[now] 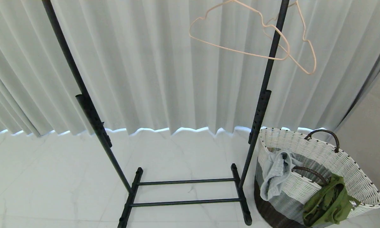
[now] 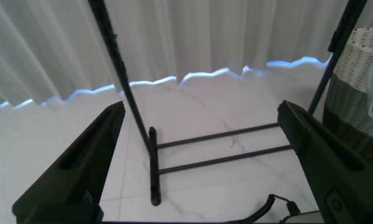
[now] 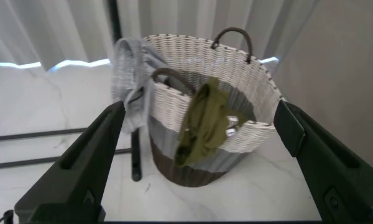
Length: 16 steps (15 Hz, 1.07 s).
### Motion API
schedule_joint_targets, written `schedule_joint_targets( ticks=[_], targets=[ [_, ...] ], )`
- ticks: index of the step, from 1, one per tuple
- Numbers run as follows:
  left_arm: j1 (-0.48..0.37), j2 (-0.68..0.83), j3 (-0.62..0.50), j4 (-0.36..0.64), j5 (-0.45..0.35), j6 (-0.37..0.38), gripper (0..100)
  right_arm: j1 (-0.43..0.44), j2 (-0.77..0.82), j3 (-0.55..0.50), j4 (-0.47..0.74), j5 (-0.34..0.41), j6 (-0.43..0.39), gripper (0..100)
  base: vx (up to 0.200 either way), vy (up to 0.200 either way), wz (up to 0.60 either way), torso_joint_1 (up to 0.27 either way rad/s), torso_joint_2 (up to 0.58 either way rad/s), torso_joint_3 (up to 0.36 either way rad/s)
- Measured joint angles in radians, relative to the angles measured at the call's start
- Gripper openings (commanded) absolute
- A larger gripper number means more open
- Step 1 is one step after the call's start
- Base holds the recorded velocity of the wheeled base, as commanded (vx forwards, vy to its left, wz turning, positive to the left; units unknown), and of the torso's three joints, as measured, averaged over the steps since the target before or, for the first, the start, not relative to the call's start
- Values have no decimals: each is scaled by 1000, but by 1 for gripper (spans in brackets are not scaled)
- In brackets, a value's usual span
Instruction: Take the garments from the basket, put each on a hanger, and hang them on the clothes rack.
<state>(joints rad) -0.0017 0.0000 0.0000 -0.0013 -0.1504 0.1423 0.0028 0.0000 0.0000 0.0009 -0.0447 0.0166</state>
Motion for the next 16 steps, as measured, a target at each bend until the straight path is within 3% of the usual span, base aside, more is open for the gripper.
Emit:
schedule_joint_targets(
  ticks=[8,16],
  targets=[
    [0,0,0,0,0,0,100,0,0,0,0,0,3,100,0,0,0,0,0,0],
    [0,0,0,-2,0,6,100,0,0,0,0,2,-35,100,175,0,0,3,4,3]
  ],
)
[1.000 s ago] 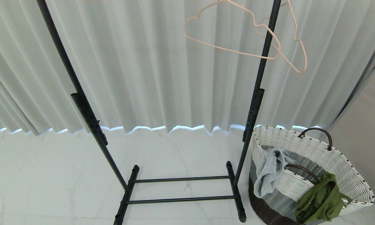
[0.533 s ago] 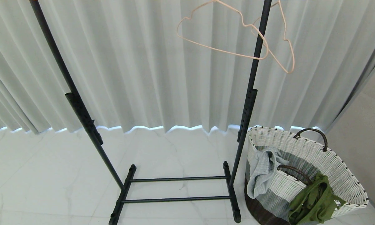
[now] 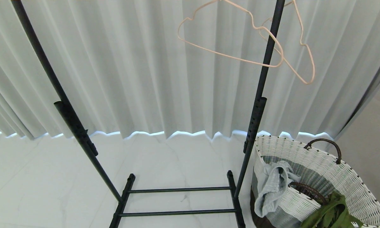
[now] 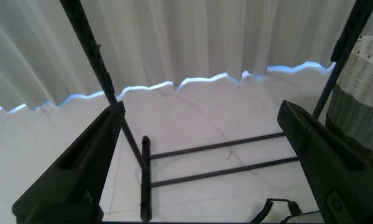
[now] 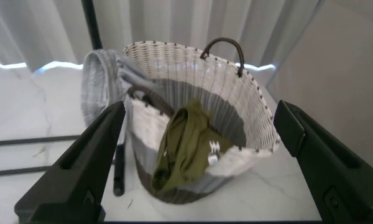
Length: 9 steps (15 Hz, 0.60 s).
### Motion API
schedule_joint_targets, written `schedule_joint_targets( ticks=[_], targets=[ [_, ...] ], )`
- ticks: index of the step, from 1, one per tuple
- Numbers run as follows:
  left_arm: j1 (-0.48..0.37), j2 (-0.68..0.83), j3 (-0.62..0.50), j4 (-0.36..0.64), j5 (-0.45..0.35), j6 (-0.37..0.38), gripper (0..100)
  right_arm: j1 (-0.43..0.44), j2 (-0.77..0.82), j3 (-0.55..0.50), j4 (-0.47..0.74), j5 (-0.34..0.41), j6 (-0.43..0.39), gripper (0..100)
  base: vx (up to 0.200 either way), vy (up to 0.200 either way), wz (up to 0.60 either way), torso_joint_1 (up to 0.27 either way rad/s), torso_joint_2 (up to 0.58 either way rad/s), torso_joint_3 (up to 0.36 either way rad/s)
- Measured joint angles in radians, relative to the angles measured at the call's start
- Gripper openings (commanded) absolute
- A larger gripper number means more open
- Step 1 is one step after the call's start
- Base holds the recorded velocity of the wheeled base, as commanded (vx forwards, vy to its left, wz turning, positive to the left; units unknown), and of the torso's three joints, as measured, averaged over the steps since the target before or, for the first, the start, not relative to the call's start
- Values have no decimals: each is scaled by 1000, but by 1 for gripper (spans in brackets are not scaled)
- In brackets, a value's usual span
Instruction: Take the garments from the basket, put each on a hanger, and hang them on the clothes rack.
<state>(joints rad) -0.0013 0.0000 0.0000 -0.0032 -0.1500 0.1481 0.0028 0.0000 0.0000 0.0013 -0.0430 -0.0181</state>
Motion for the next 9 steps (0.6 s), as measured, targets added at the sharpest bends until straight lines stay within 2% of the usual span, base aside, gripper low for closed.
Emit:
schedule_joint_targets(
  ticks=[3,5,7,9],
  targets=[
    [0,0,0,0,0,-9,100,0,0,-5,-19,-5,-5,100,0,0,0,0,0,0],
    [0,0,0,0,0,-5,100,7,16,-64,-2,0,-6,100,0,0,0,0,0,0],
    [0,0,0,1,0,-4,100,26,100,-155,49,-2,-35,100,0,0,0,0,0,0],
    [0,0,0,1,0,-1,100,43,266,-237,82,-20,-89,100,0,0,0,0,0,0]
  ],
)
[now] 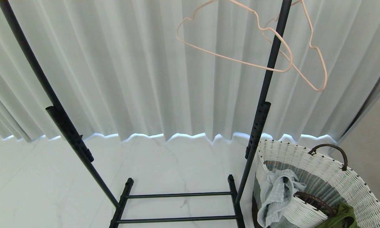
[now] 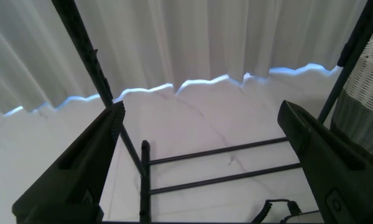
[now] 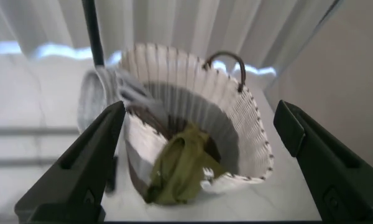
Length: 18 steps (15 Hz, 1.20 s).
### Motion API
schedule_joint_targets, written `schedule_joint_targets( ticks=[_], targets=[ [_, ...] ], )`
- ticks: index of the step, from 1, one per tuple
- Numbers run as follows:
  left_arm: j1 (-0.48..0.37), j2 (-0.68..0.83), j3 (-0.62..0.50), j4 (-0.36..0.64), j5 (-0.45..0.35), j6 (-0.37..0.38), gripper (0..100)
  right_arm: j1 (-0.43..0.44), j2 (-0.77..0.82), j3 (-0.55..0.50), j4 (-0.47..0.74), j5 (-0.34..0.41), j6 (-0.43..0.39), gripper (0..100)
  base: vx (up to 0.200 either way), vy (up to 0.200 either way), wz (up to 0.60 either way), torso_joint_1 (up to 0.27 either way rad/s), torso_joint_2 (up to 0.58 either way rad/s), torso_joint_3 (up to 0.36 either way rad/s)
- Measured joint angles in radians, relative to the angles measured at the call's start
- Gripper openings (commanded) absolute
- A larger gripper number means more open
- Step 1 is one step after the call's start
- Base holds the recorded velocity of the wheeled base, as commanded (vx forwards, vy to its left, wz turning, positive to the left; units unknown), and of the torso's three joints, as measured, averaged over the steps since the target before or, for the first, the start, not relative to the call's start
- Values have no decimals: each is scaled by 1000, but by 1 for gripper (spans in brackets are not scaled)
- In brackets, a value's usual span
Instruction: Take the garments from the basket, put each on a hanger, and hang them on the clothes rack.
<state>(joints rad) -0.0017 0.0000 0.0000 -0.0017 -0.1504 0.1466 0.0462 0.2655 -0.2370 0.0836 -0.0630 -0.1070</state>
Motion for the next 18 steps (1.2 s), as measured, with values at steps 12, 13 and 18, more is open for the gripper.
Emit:
schedule_joint_targets(
  ticks=[12,13,18],
  targets=[
    [0,0,0,0,0,-1,100,-228,985,-61,-313,-32,-714,100,0,0,0,0,0,0],
    [0,0,0,1,0,-1,100,-232,1034,-40,-344,-16,-719,100,0,0,0,0,0,0],
    [0,0,0,0,0,-1,100,-217,1217,-14,-429,0,-744,100,0,0,0,0,0,0]
  ],
)
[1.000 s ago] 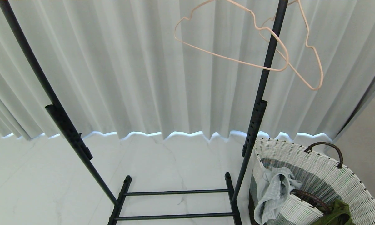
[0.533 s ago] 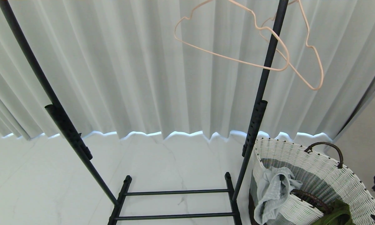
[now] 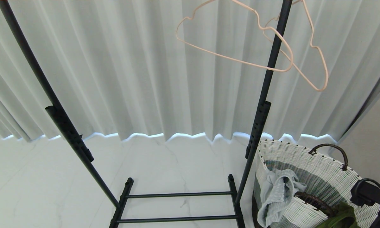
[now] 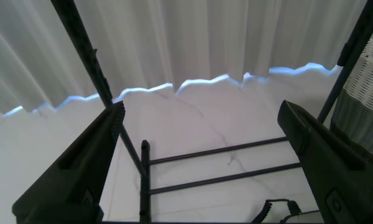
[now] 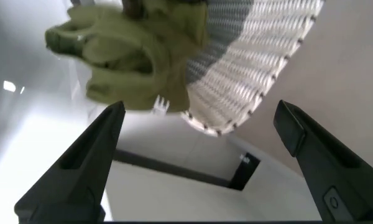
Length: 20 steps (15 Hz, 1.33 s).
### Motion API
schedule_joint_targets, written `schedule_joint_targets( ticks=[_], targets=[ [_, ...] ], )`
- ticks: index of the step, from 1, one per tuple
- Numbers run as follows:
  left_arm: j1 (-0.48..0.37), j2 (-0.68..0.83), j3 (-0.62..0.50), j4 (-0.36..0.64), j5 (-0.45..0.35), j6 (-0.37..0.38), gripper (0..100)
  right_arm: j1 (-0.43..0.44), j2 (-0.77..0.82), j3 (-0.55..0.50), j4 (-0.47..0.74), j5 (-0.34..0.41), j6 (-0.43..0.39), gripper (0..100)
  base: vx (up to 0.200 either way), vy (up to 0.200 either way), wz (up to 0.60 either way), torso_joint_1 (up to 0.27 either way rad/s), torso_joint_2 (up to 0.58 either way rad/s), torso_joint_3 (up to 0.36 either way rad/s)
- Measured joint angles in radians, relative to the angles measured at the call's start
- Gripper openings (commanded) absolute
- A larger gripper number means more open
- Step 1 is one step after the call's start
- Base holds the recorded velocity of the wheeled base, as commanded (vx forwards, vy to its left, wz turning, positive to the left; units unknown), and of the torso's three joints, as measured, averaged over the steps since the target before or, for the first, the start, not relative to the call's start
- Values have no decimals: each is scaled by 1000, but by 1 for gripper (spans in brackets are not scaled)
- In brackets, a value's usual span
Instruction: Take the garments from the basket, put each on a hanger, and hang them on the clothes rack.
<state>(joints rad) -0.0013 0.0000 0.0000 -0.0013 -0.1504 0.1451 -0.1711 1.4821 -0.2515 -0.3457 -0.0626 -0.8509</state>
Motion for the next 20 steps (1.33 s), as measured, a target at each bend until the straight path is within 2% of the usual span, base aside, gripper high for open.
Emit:
schedule_joint_targets(
  ticks=[5,8,9,13,17,19,20],
  targets=[
    [0,0,0,0,0,1,100,4,214,61,-375,4,-13,100,0,0,0,0,0,0],
    [0,0,0,0,0,2,100,1,299,77,-473,5,-15,100,0,0,0,0,0,0],
    [0,0,0,0,0,2,100,1,312,82,-483,6,-15,0,0,0,0,0,0,0],
    [0,0,0,0,0,2,100,10,321,100,-518,4,-16,0,0,0,0,0,0,0],
    [0,0,0,0,0,2,100,40,232,136,-530,6,-1,0,0,0,0,0,0,0],
    [0,0,0,0,0,2,100,69,154,137,-487,4,10,0,0,0,0,0,0,0],
    [0,0,0,0,0,2,100,79,104,122,-424,3,12,0,0,0,0,0,0,0]
  ],
)
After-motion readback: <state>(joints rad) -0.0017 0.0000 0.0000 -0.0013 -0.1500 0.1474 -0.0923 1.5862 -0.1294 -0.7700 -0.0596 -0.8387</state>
